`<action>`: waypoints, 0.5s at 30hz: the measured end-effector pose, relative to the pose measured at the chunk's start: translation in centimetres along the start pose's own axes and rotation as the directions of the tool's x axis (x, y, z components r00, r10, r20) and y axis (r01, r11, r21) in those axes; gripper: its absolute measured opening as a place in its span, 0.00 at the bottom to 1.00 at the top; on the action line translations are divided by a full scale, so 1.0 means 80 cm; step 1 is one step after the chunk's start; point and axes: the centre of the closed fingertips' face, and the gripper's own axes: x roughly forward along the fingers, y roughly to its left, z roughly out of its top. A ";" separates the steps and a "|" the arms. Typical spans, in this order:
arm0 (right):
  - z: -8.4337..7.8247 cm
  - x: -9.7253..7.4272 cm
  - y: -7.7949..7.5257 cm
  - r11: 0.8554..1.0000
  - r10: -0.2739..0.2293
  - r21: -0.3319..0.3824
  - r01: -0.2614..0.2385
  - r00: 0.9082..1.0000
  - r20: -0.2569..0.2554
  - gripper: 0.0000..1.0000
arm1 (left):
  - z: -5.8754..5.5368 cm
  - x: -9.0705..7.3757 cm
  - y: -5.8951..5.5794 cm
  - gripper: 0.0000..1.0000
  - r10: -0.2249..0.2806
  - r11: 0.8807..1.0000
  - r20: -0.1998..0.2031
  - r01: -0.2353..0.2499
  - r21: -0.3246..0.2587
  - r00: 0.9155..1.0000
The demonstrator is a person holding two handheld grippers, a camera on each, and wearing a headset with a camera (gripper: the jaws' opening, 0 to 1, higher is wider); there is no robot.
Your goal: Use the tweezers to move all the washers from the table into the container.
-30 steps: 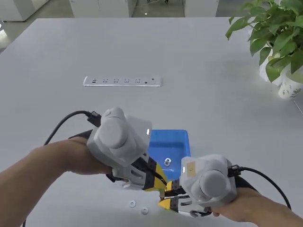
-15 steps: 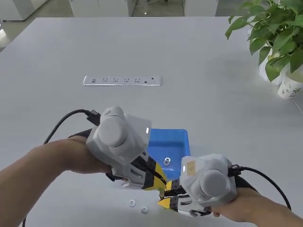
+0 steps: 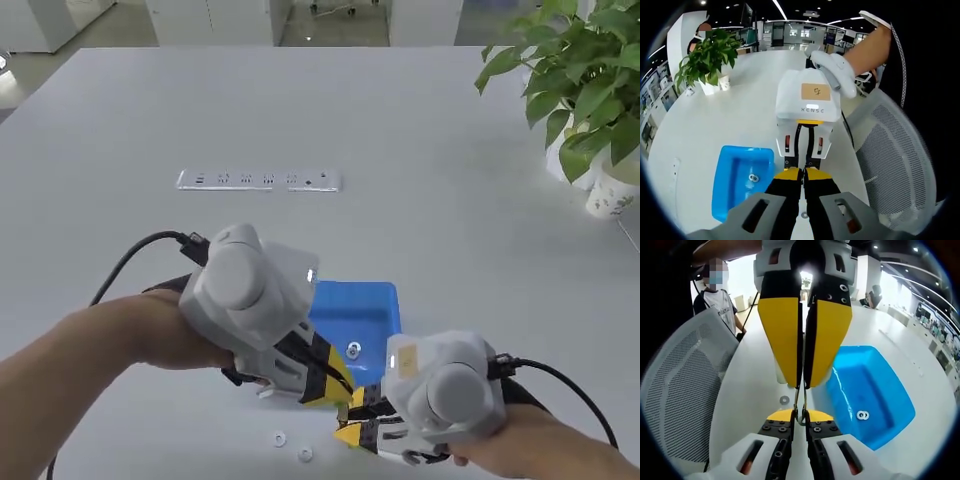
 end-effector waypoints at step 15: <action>0.029 -0.023 -0.010 0.999 -0.027 -0.028 0.027 1.000 0.017 0.10 | 0.025 -0.026 0.004 0.05 0.015 1.000 0.024 -0.015 0.013 1.000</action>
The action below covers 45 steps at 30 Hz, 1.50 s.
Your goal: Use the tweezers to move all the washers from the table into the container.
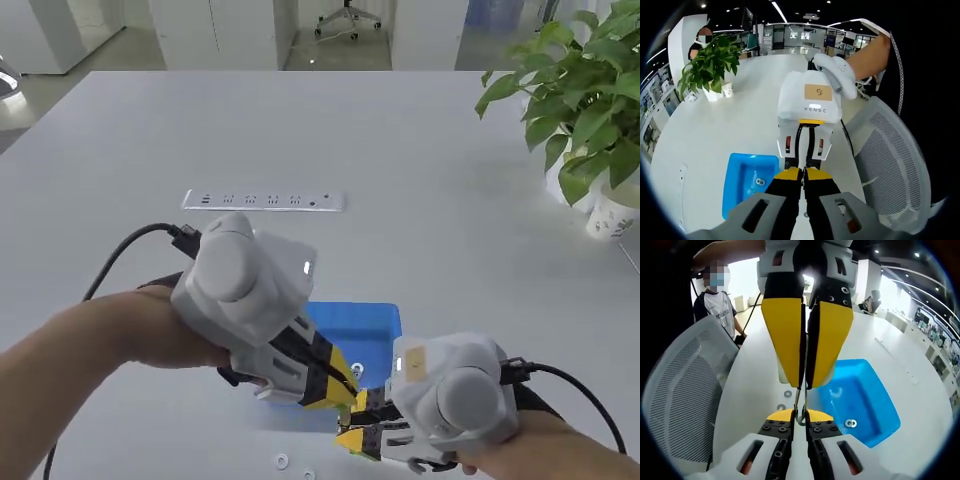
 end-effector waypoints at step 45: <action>0.012 0.005 -0.091 0.999 -0.027 -0.043 0.027 1.000 -0.008 0.10 | 0.002 -0.019 0.085 0.05 0.061 0.998 -0.006 -0.061 0.025 0.998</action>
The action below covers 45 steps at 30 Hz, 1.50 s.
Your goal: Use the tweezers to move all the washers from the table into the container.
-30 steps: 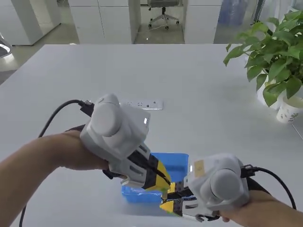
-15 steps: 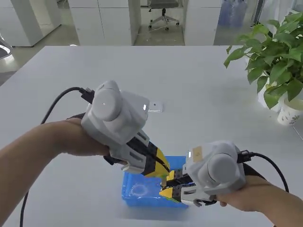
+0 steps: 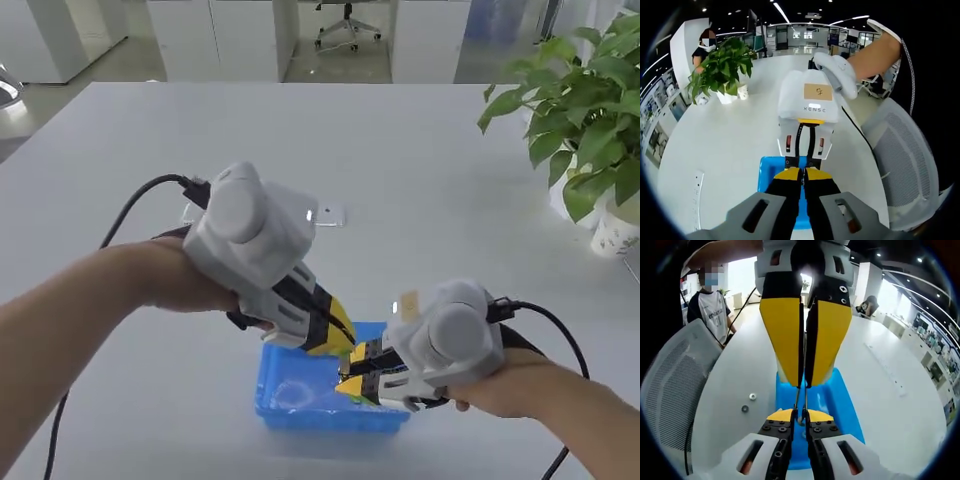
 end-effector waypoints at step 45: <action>-0.039 0.031 -0.004 0.997 0.062 0.039 -0.059 0.996 -0.059 0.11 | -0.037 0.031 0.016 0.05 -0.020 0.999 -0.004 0.019 -0.046 1.000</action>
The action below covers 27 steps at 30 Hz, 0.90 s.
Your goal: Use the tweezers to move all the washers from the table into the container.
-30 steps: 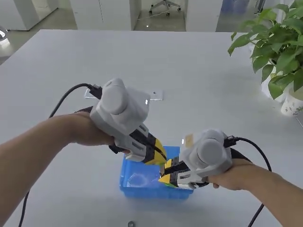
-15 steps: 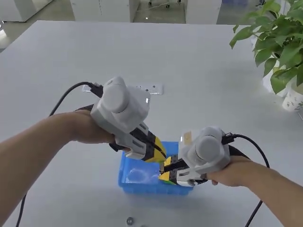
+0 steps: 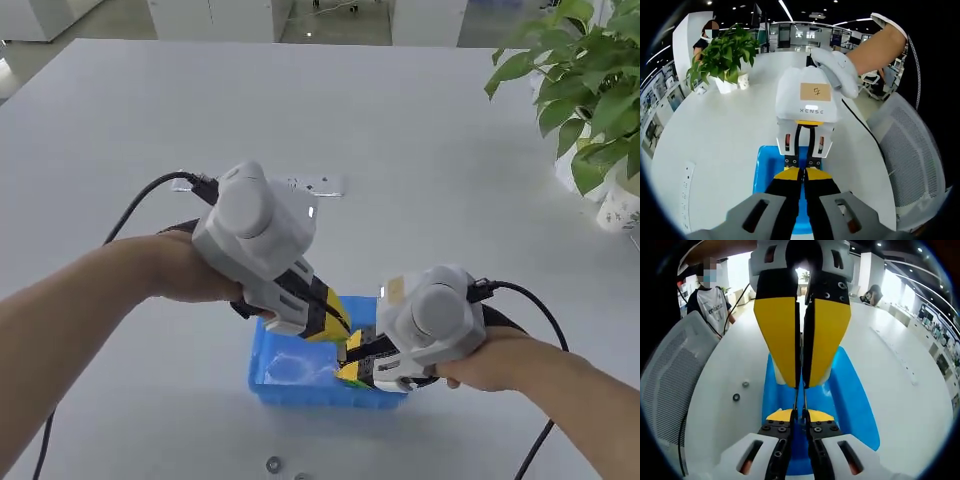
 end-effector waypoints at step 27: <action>0.012 -0.010 0.000 1.000 -0.017 -0.006 0.017 1.000 0.025 0.11 | 0.010 -0.012 -0.005 0.05 0.011 1.000 -0.010 -0.010 0.018 1.000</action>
